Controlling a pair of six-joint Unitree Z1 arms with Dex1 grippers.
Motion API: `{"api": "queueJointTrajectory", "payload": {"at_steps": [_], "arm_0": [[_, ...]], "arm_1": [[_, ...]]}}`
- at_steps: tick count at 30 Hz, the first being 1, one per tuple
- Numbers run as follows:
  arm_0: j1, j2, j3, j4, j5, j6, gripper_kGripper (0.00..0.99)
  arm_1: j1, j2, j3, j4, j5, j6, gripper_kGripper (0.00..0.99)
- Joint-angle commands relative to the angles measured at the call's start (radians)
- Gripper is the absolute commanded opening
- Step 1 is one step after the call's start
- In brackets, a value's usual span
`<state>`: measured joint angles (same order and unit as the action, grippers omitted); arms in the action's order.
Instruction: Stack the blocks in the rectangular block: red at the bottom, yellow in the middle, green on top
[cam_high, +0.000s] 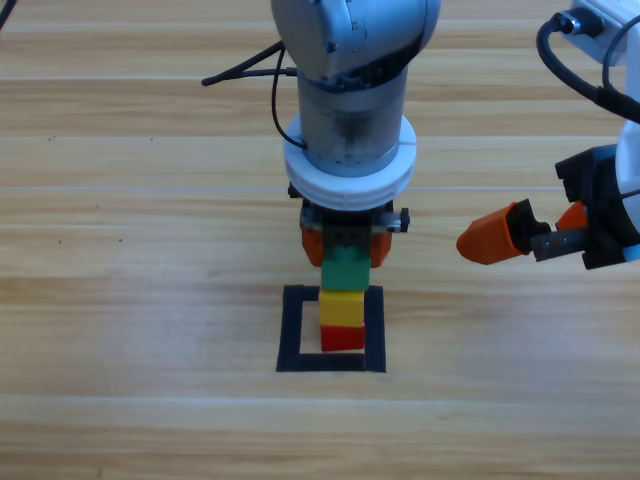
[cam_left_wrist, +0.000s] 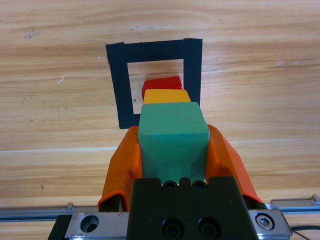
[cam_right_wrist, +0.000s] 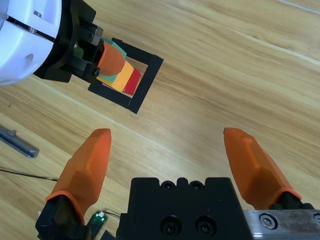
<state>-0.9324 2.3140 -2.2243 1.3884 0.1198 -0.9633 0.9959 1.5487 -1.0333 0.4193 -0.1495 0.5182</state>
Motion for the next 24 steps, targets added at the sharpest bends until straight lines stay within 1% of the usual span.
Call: {"api": "queueJointTrajectory", "payload": {"at_steps": [1,24], "arm_0": [[-0.028,0.051,0.017,0.004,0.012,-0.006,0.0],[-0.028,0.067,0.021,0.003,0.011,-0.011,0.0]], "arm_1": [[-0.023,-0.053,0.03,-0.002,0.018,0.0,0.99],[-0.023,-0.052,0.03,-0.002,0.019,0.0,0.99]]}}
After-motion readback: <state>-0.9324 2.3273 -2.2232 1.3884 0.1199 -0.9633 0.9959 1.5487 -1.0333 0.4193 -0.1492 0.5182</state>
